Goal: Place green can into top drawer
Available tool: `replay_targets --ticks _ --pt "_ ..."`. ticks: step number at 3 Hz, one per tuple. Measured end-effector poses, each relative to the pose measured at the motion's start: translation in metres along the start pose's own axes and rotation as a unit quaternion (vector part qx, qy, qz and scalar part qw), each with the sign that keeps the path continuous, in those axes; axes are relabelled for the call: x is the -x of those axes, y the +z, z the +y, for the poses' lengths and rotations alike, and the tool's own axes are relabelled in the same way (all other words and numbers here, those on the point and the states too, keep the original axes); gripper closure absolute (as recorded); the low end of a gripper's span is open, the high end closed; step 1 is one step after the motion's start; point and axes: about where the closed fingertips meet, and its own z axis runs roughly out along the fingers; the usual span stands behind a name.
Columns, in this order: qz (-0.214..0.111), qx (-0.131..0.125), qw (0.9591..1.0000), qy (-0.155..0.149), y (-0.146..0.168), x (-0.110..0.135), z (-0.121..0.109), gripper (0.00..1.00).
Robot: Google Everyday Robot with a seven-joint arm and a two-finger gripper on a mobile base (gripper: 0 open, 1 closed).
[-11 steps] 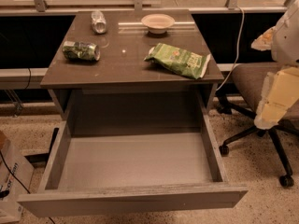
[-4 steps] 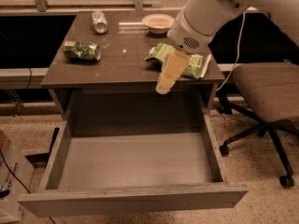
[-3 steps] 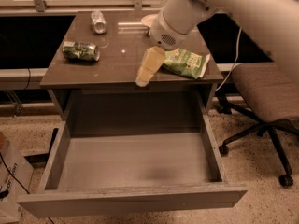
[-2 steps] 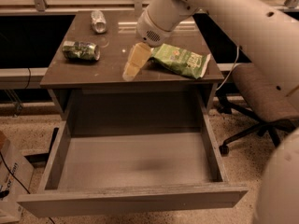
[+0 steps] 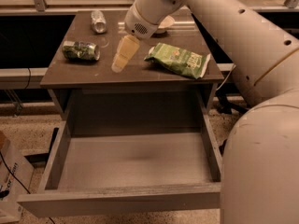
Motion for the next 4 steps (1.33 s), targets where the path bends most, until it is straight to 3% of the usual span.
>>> replay_targets --ticks 1,2,3,4 --pt "-0.016 -0.004 0.9993 0.034 0.02 0.001 -0.002 0.0" --pt "-0.05 -0.016 0.9963 0.068 0.047 0.012 -0.019 0.0" --pt "-0.081 -0.027 0.9936 0.074 0.066 0.031 -0.039 0.0" --pt "-0.137 -0.024 0.9871 0.08 0.098 0.055 -0.064 0.0"
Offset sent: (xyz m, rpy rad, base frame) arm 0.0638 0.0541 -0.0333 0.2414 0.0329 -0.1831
